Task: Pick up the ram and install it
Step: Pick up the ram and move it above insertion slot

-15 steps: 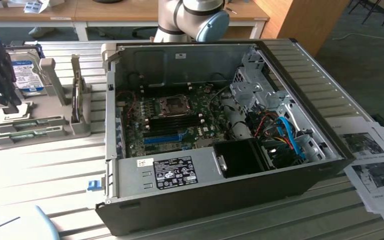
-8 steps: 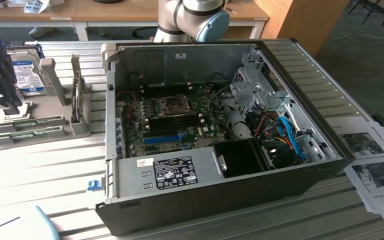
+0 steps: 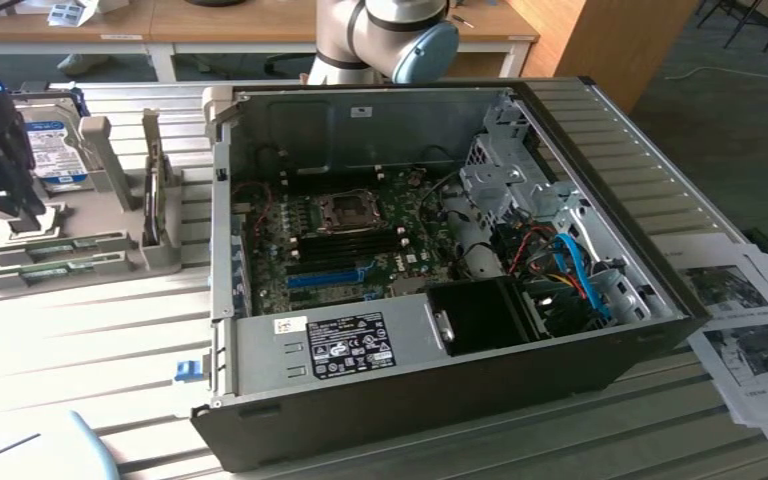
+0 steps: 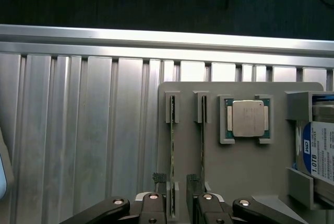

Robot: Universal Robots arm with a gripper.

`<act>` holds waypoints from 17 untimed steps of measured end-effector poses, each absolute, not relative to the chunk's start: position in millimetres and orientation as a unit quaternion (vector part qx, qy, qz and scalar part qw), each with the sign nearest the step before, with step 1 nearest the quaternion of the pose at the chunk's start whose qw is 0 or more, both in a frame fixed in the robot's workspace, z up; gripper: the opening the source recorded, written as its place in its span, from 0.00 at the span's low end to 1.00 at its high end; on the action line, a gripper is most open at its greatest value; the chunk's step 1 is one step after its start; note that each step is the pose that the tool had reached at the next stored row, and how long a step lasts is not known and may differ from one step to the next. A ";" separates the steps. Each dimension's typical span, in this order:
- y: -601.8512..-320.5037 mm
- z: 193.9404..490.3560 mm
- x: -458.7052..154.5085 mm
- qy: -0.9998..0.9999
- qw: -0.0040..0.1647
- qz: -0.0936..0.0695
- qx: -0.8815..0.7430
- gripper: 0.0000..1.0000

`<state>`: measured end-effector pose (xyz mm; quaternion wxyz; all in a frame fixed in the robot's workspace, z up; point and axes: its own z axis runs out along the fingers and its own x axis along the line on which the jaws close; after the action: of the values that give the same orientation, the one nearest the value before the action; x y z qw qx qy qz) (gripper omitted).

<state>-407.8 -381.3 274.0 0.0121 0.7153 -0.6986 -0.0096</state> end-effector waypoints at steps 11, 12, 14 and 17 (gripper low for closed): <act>-381.3 267.2 -407.8 -0.699 0.012 -0.010 0.715 0.29; -381.3 266.4 -407.7 -0.699 0.012 -0.010 0.715 0.29; -381.3 265.0 -407.8 -0.699 0.012 -0.010 0.715 0.29; -381.3 262.7 -407.7 -0.699 0.012 -0.010 0.715 0.29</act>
<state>-407.7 -381.3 262.7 0.0121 0.7154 -0.6986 -0.0096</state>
